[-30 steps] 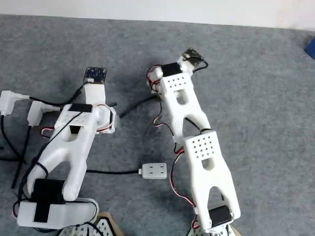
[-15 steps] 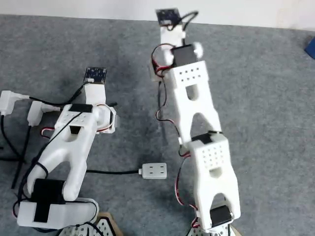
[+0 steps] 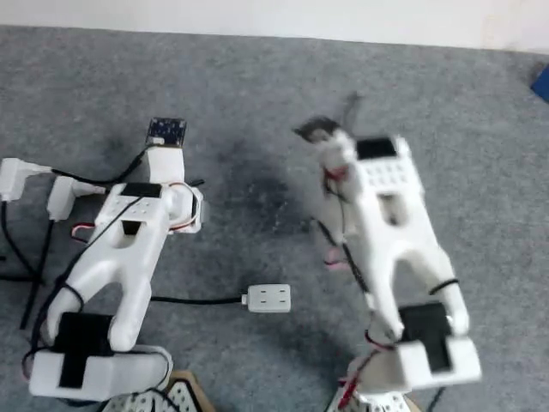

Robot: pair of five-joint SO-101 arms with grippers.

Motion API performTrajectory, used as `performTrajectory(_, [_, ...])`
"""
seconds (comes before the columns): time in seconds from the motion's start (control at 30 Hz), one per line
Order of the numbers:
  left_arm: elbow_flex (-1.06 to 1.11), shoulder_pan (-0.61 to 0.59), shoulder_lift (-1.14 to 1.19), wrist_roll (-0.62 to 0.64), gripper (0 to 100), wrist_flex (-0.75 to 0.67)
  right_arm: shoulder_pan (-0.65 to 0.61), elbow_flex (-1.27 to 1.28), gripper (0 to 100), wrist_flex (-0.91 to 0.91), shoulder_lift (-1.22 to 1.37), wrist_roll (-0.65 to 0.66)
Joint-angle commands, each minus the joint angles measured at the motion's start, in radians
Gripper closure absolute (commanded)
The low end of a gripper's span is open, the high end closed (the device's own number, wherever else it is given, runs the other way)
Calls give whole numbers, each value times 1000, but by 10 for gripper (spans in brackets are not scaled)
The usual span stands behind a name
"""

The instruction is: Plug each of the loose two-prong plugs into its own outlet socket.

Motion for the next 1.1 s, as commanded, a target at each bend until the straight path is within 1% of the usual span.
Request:
performTrajectory(0.0, [-2,21,-30,5,776,-15,35,389,991,-294,-120,5])
performTrajectory(0.1, [-1,22,-30,5,776,-15,31,515,991,-426,-117,-57])
performTrajectory(0.17, [-1,22,-30,5,776,-15,31,530,991,-455,-102,-84])
performTrajectory(0.47, [-1,22,-30,5,776,-15,36,536,989,-456,-74,-95])
performTrajectory(0.6, [-1,33,-30,5,776,-15,36,538,989,-456,-82,-206])
performTrajectory(0.73, [-1,35,-30,-48,776,-15,36,538,989,-456,-82,-244])
performTrajectory(0.93, [1,45,-28,-49,776,-15,36,536,989,-456,-81,-345])
performTrajectory(1.07, [1,45,-28,-49,776,-15,36,533,988,-456,-76,-361])
